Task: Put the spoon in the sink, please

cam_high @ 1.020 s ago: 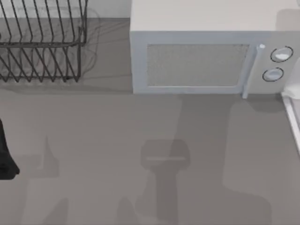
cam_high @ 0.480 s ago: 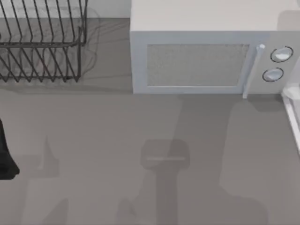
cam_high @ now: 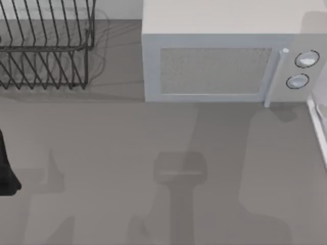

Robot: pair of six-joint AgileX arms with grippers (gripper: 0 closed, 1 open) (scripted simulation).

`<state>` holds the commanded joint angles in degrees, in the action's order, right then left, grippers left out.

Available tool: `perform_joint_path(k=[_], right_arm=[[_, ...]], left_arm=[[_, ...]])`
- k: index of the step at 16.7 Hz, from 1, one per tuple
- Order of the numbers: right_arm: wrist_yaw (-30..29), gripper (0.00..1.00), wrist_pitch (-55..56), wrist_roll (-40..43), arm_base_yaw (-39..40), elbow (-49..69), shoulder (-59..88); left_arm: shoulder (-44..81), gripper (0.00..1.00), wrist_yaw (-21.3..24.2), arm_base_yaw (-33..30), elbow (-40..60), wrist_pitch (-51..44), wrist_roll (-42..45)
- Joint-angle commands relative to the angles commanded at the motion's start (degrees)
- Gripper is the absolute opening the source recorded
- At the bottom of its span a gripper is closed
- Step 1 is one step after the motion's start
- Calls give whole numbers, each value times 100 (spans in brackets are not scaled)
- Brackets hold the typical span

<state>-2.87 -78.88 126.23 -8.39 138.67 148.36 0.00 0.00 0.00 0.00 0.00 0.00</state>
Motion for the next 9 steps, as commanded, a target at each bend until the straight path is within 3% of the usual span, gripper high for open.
perform_joint_path(k=[3,9], right_arm=[[0,98,0,0,0,0,0],[0,100,0,0,0,0,0]], left_arm=[[0,100,0,0,0,0,0],[0,100,0,0,0,0,0]])
